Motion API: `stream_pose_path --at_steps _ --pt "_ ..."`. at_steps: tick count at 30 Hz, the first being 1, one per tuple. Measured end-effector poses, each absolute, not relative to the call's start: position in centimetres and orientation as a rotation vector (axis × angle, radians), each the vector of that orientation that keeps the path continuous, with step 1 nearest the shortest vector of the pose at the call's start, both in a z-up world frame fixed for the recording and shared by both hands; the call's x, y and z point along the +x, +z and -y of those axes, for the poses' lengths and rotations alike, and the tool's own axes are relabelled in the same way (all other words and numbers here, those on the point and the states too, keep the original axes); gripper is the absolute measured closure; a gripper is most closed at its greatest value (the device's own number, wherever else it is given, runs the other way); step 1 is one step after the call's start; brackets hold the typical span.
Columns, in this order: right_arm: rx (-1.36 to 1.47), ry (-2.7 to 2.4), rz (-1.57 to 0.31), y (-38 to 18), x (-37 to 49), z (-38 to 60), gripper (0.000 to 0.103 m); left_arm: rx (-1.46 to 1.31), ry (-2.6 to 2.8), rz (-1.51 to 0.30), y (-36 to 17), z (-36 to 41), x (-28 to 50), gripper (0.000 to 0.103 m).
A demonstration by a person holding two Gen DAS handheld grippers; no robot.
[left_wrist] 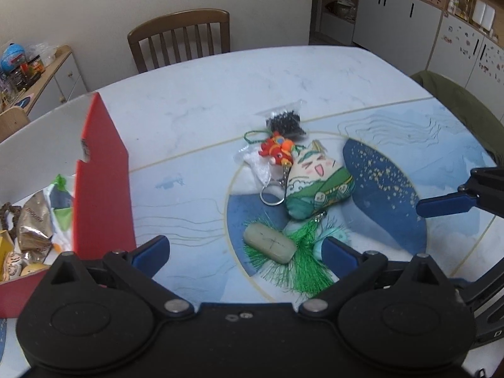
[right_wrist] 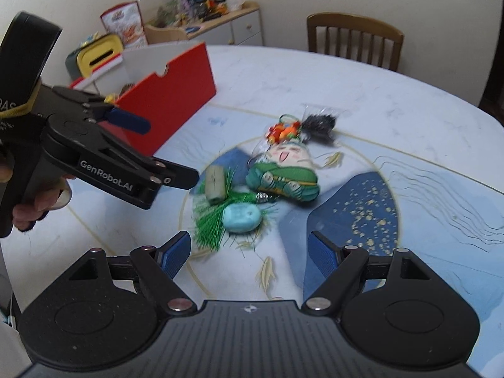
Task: Organize objects
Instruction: 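Move both tools back to the remaining items on the table, then grasp the light blue soap with the right gripper while the left grasps the pale green soap bar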
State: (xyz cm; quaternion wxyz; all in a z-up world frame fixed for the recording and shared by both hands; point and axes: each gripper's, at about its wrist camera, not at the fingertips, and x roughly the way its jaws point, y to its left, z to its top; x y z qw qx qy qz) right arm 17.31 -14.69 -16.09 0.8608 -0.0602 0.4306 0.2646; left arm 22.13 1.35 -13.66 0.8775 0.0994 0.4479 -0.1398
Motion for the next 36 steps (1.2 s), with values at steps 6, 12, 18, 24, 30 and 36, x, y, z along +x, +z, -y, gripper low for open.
stream_pose_path --at_steps 6,12,18,24,30,36 --pt "-0.128 0.611 -0.924 -17.5 18.7 14.2 0.022 0.226 -0.328 -0.951 -15.8 -0.9 22.7 0.001" --pt "-0.139 0.642 -0.936 -18.7 20.0 13.6 0.023 0.222 -0.347 -0.958 -17.1 -1.1 23.8 0.002" --pt "-0.125 0.666 -0.951 -19.3 20.9 13.4 0.031 0.195 -0.345 -0.987 -18.0 -1.7 24.8 0.009" --pt "-0.099 0.687 -0.94 -19.0 21.6 14.3 0.037 0.193 -0.367 -0.98 -18.1 -1.6 24.8 0.014" --pt "-0.144 0.711 -0.935 -19.6 21.6 13.2 0.048 0.216 -0.387 -0.966 -18.2 -1.1 24.8 0.025" --pt "-0.15 0.716 -0.93 -19.8 21.8 12.7 0.058 0.243 -0.412 -0.947 -18.1 -0.5 24.6 0.038"
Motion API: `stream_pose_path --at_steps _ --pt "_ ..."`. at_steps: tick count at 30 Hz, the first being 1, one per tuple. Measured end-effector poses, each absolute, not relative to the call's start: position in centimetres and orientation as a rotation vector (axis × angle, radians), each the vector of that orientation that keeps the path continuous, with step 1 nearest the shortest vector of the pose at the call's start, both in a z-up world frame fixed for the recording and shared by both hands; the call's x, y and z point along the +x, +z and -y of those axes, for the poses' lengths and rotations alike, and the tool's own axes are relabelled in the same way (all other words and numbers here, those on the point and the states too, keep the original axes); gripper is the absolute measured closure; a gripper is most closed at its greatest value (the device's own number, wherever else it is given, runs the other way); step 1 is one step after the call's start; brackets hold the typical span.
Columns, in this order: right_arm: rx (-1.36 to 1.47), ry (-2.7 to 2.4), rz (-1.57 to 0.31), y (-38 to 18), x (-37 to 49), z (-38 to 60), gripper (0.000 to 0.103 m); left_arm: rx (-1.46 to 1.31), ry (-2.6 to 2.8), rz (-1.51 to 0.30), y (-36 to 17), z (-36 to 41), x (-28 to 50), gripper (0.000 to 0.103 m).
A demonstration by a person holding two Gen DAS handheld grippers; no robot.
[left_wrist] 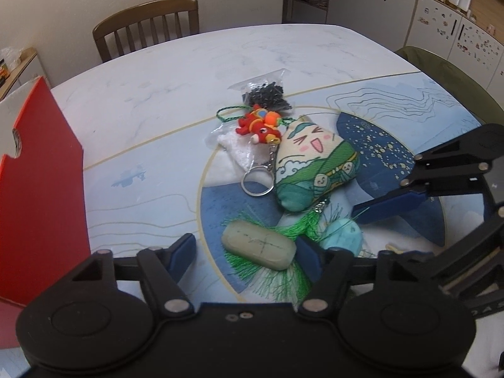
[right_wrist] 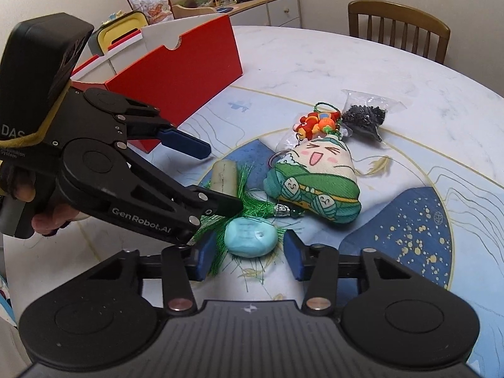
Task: Organize objects
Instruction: 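Grasp the light blue soap with the right gripper while the left grasps the pale green soap bar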
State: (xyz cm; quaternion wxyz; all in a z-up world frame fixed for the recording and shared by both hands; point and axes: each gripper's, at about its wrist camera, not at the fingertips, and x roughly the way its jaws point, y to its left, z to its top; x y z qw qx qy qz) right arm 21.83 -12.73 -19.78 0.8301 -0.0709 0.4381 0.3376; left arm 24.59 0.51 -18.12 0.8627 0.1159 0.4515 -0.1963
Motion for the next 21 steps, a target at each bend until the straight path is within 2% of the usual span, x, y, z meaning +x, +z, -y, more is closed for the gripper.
stream_pose_path --at_steps 4,6,8,21 --pt "-0.174 0.708 -0.921 -19.8 21.8 12.4 0.058 0.265 -0.422 -0.934 -18.1 -0.1 24.4 0.043" --pt "-0.179 0.702 -0.918 -19.8 21.9 12.3 0.064 0.269 -0.431 -0.931 -18.1 0.0 24.4 0.05" --pt "-0.187 0.699 -0.917 -19.9 21.8 12.2 0.065 0.27 -0.437 -0.931 -18.0 0.1 24.5 0.052" --pt "-0.15 0.682 -0.899 -18.0 20.1 13.6 0.065 0.182 -0.403 -0.961 -17.1 -1.3 24.6 0.052"
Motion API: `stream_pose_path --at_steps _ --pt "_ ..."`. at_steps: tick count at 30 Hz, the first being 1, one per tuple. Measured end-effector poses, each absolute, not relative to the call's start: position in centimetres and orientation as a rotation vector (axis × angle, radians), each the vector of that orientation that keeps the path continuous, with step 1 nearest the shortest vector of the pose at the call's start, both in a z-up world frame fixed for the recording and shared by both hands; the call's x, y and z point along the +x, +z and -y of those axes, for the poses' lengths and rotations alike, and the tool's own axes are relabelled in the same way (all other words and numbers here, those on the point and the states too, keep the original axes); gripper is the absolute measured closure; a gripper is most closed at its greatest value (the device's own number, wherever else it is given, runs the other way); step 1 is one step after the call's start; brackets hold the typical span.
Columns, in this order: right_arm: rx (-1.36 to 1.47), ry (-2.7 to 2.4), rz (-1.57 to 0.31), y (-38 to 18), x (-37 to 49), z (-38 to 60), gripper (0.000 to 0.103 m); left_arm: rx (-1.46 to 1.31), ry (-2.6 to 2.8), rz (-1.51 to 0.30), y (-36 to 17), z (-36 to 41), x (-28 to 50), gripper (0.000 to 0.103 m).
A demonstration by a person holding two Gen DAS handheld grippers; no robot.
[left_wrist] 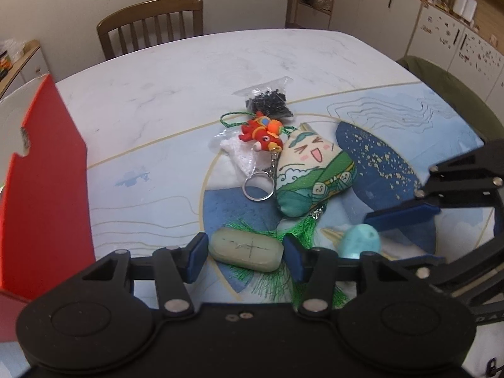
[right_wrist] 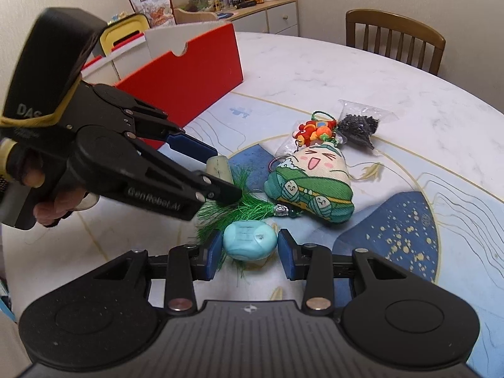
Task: Organize objects
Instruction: 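Grasp the light blue soap with the right gripper while the left grasps the pale green soap bar, then carry the blue soap and green soap bar with both grippers over the red box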
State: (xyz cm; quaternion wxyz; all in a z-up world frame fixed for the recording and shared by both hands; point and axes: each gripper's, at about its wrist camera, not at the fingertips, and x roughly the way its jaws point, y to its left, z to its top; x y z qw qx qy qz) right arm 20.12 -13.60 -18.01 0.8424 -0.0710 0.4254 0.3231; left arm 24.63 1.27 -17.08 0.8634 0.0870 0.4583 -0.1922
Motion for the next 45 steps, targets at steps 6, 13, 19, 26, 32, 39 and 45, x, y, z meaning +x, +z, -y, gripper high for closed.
stream_pose_path --at_steps 6,13,19,26,32,39,45 --pt "-0.106 0.663 -0.875 -16.0 18.6 14.6 0.065 0.155 -0.397 -0.942 -15.1 -1.6 23.6 0.052" --pt "-0.067 0.622 -0.844 -13.1 17.2 15.0 0.065 0.109 -0.401 -0.911 -12.0 -2.0 22.1 0.052" --pt "-0.047 0.582 -0.812 -10.1 16.4 14.7 0.065 0.076 -0.385 -0.879 -9.6 -2.9 21.0 0.052" --pt "-0.047 0.573 -0.764 -6.9 16.0 12.9 0.065 0.04 -0.351 -0.837 -6.7 -5.0 20.4 0.052" --pt "-0.075 0.598 -0.706 -4.2 15.9 9.8 0.065 0.025 -0.313 -0.809 -4.4 -7.9 19.9 0.052" --pt "-0.108 0.629 -0.652 -1.9 16.2 5.0 0.065 0.009 -0.272 -0.782 -2.3 -12.1 19.9 0.052" --pt "-0.131 0.652 -0.633 -1.1 16.7 0.4 0.065 0.005 -0.236 -0.772 -1.5 -16.0 20.2 0.052"
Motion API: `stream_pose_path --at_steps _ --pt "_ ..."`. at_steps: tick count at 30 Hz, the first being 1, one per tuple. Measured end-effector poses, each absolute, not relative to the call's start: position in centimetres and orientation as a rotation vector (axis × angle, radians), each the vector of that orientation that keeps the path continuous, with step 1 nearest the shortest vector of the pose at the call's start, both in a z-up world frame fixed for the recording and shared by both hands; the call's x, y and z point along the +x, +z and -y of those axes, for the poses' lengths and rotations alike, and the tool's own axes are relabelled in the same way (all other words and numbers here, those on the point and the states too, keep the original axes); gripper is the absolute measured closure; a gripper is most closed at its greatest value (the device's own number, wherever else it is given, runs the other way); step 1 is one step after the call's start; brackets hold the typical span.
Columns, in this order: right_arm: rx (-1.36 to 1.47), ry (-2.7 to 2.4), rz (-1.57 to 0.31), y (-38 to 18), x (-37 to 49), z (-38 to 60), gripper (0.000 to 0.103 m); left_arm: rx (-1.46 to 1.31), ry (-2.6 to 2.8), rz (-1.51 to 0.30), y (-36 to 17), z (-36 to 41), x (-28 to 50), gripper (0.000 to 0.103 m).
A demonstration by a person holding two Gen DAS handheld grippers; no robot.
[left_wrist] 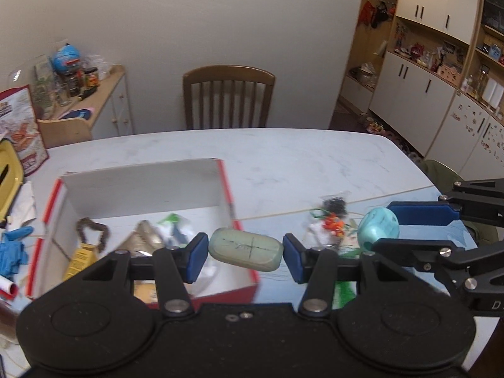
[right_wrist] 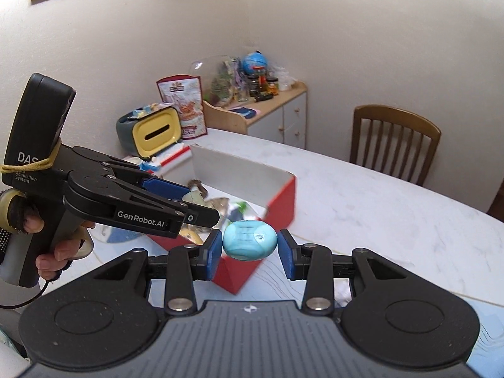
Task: Organize objects
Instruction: 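Carry the blue soap and green soap bar with both grippers over the red box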
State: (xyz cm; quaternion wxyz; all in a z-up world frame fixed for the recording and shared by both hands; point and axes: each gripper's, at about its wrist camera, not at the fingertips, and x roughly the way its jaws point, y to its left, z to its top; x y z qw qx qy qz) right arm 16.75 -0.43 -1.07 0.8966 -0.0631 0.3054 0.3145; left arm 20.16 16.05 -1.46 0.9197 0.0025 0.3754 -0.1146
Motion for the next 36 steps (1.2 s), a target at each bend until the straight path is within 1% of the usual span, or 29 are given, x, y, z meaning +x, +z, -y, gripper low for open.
stream_pose_path --at_steps 13,23,36 --pt "-0.151 0.668 -0.644 -1.2 19.4 -7.7 0.065 -0.015 -0.172 -0.775 -1.1 -24.5 21.9 0.052" --pt "-0.18 0.636 -0.682 -2.8 22.1 -11.8 0.065 -0.014 -0.136 -0.807 -2.4 -29.1 24.5 0.052" --pt "-0.251 0.571 -0.831 -9.0 26.7 -15.7 0.065 0.025 -0.119 -0.921 -7.0 -31.1 29.2 0.052"
